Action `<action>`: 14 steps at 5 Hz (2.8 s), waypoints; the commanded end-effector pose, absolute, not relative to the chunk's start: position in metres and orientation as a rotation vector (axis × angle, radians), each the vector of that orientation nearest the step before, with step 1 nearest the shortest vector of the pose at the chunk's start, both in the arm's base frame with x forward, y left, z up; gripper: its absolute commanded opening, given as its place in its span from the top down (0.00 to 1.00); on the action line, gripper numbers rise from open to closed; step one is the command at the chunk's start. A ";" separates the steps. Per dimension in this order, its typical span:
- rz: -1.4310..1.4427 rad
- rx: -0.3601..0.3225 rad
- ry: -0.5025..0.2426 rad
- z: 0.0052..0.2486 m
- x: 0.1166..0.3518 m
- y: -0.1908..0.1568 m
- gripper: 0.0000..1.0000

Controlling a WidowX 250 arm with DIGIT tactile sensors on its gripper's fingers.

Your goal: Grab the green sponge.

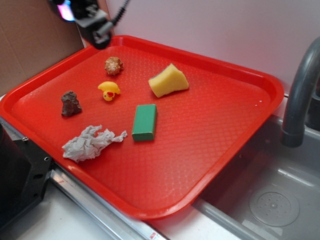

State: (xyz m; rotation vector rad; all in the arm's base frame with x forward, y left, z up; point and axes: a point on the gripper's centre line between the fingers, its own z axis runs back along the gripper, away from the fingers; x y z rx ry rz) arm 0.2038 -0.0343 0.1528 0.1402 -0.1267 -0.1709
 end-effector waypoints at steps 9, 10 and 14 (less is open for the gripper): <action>-0.380 -0.004 -0.083 0.001 0.284 -0.062 1.00; -0.361 0.005 -0.104 0.012 0.279 -0.059 1.00; -0.224 -0.031 -0.259 0.116 0.197 -0.031 1.00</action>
